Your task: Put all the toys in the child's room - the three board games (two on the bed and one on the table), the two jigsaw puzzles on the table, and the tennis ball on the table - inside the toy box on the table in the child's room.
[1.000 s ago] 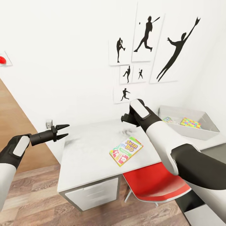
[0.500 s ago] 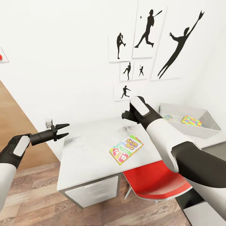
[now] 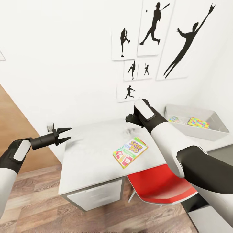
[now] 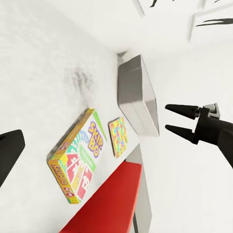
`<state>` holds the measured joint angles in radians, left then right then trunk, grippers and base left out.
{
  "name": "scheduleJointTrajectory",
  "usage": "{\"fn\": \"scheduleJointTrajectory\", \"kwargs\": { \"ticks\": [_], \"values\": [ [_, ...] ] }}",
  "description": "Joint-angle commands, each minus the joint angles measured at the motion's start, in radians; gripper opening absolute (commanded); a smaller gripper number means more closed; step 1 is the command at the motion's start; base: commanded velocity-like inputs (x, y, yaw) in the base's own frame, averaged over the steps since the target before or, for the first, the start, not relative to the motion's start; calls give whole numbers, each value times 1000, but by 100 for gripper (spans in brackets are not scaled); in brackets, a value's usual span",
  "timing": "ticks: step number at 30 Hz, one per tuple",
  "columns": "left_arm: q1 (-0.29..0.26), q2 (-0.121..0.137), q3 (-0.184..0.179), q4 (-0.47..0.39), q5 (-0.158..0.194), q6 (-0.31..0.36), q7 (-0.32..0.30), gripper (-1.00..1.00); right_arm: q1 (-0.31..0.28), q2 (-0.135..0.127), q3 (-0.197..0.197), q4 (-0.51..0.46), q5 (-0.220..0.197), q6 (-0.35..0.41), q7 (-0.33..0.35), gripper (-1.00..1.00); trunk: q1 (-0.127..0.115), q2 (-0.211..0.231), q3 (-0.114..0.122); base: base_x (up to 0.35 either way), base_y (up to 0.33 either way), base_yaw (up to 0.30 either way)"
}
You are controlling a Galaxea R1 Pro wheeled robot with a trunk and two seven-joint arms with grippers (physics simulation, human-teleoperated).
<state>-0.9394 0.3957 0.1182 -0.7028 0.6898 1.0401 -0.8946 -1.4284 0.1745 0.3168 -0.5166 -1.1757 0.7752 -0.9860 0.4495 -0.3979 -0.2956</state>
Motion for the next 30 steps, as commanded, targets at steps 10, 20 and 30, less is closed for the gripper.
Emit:
{"fn": "scheduleJointTrajectory", "kwargs": {
  "ticks": [10, 20, 30],
  "values": [
    [-1, 1, 1, 0, -4, 4, -8, 100, -2, 0, 2, 0, -4, -25, -4, 100, 1, -2, -18, 0, 0, 0],
    [-1, 1, 3, -3, -4, 5, -13, 100, -17, 0, 3, 0, -3, -32, -4, 100, 1, -2, -35, 0, 0, 0],
    [-4, 0, 3, -5, -3, 6, -21, 100, -20, 0, 4, 1, -2, -35, -3, 100, 1, -2, -51, 0, 0, 0]
  ]
}}
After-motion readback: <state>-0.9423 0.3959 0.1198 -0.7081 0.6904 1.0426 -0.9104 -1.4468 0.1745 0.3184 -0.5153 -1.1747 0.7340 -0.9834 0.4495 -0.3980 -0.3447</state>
